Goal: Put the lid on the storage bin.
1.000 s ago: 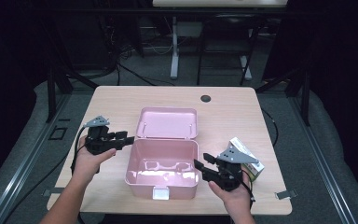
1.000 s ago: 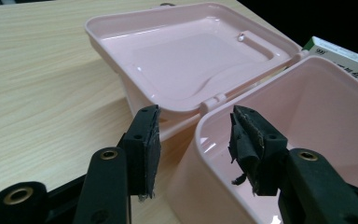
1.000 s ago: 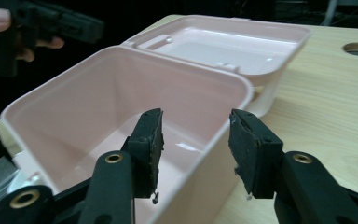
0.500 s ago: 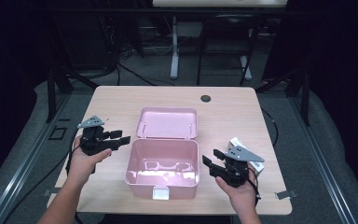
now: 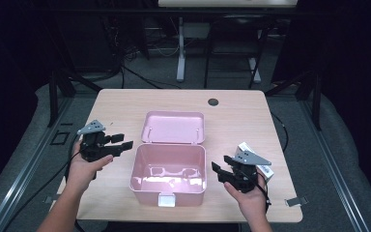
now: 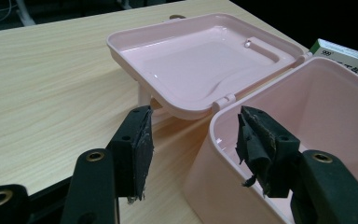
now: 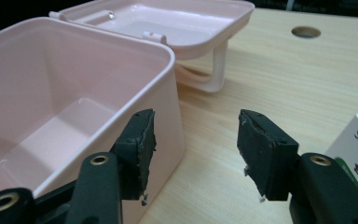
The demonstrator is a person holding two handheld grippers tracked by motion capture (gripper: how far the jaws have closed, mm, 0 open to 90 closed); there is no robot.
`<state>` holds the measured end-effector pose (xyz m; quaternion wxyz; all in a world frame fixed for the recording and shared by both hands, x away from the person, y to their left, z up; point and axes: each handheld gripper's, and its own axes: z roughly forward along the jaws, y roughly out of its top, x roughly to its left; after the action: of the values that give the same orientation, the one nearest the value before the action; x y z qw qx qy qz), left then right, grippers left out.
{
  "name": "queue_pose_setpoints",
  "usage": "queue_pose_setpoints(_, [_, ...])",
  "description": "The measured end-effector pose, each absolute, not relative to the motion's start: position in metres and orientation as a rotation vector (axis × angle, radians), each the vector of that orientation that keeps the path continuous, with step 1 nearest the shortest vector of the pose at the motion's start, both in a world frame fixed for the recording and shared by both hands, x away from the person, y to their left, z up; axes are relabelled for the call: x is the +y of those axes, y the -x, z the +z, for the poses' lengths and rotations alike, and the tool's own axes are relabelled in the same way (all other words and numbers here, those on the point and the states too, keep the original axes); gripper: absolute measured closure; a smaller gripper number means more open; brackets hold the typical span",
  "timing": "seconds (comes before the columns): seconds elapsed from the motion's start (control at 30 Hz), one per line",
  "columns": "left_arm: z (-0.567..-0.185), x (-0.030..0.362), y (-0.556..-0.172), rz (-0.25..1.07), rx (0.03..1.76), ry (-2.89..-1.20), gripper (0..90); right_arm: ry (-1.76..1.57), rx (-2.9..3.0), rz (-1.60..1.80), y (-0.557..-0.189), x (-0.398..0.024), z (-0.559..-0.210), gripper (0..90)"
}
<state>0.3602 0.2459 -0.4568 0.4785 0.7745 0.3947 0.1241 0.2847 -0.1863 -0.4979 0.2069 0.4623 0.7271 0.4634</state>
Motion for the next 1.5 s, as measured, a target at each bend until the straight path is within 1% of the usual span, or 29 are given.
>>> queue_pose_setpoints(0.2, [-0.451, 0.247, -0.356, 0.262, 0.980, -1.891, 45.1, -1.278, 2.046, 1.253, -0.288, -0.191, -0.487, 44.4])
queue_pose_setpoints(0.33, [-0.447, 0.247, -0.354, 0.255, 0.980, -1.893, 44.6, -1.268, 2.062, 1.258, -0.293, -0.194, -0.479, 41.5])
queue_pose_setpoints(0.53, [-0.444, 0.249, -0.352, 0.278, 0.981, -1.900, 39.5, -1.260, 2.149, 1.185, -0.305, -0.196, -0.470, 39.4])
queue_pose_setpoints(0.67, [-0.440, 0.252, -0.350, 0.282, 0.981, -1.895, 38.9, -1.265, 2.218, 1.102, -0.317, -0.199, -0.464, 36.2])
queue_pose_setpoints(1.0, [-0.436, 0.254, -0.347, 0.275, 0.974, -1.902, 39.0, -1.304, 2.309, 0.963, -0.336, -0.208, -0.450, 36.9])
queue_pose_setpoints(1.17, [-0.434, 0.255, -0.346, 0.278, 0.976, -1.900, 39.1, -1.285, 2.387, 0.826, -0.349, -0.208, -0.441, 37.4])
queue_pose_setpoints(1.27, [-0.435, 0.256, -0.346, 0.278, 0.975, -1.897, 39.1, -1.277, 2.421, 0.772, -0.354, -0.207, -0.440, 37.3])
queue_pose_setpoints(1.33, [-0.434, 0.256, -0.346, 0.269, 0.975, -1.900, 39.1, -1.250, 2.452, 0.676, -0.360, -0.206, -0.439, 37.3])
queue_pose_setpoints(1.5, [-0.434, 0.257, -0.346, 0.268, 0.979, -1.897, 39.2, -1.264, 2.482, 0.620, -0.367, -0.207, -0.439, 37.2])
